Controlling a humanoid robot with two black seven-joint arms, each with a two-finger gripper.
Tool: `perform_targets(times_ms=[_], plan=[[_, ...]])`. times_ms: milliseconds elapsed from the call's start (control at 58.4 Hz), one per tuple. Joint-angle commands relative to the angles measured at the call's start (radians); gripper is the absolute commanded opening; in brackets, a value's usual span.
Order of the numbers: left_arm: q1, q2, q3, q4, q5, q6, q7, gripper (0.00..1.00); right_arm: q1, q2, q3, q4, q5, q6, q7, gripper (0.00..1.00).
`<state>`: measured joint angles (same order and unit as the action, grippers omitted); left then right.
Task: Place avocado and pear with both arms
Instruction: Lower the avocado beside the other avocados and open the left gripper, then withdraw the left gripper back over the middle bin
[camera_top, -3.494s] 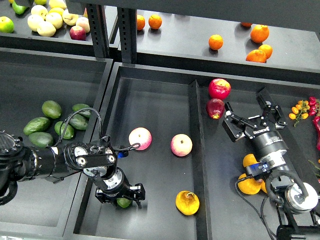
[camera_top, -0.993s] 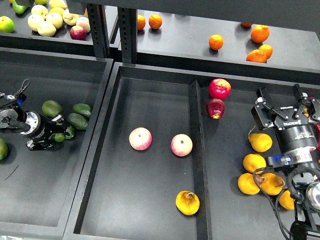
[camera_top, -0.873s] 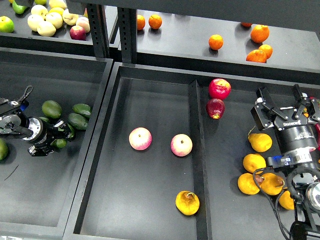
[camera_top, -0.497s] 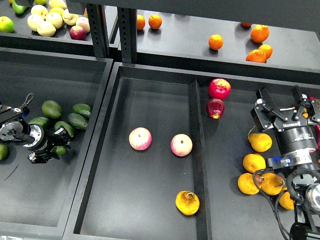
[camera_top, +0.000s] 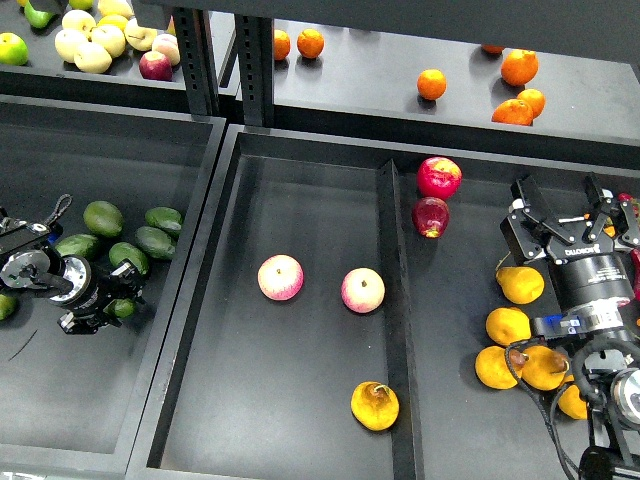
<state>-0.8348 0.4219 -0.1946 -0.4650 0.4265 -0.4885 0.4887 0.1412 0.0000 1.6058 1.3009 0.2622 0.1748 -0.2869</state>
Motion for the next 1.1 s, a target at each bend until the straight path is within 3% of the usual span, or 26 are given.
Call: perform_targets(times_ms=[0,206,565,959,1079], plan=[[0.0,0.003,0.0,-0.001,-0.002,0.0,0.0,0.73,0.0,0.0,-0.003,0.0,0.0,0.0,0.0,1.0],[-0.021,0.011,-0.006,-0.014,-0.003,0.0,0.0,0.97,-0.002,0.0,-0.004,0.0,0.0,0.0,0.0,1.0],[-0.038,0.09,-0.192,-0.127,-0.021,0.0,0.0,0.99,-0.008,0.0,-0.012,0.0,0.0,0.0,-0.003,1.0],[-0.021,0.069,-0.494,-0.215,-0.353,0.0,0.0,0.99,-0.046,0.0,-0.044,-0.005,0.0,0.044,-0.006,1.0],[0.039,0.041,-0.6,-0.244,-0.448,0.0,0.0,0.99,-0.083,0.0,-0.05,-0.009,0.0,0.071,-0.011,1.0]])
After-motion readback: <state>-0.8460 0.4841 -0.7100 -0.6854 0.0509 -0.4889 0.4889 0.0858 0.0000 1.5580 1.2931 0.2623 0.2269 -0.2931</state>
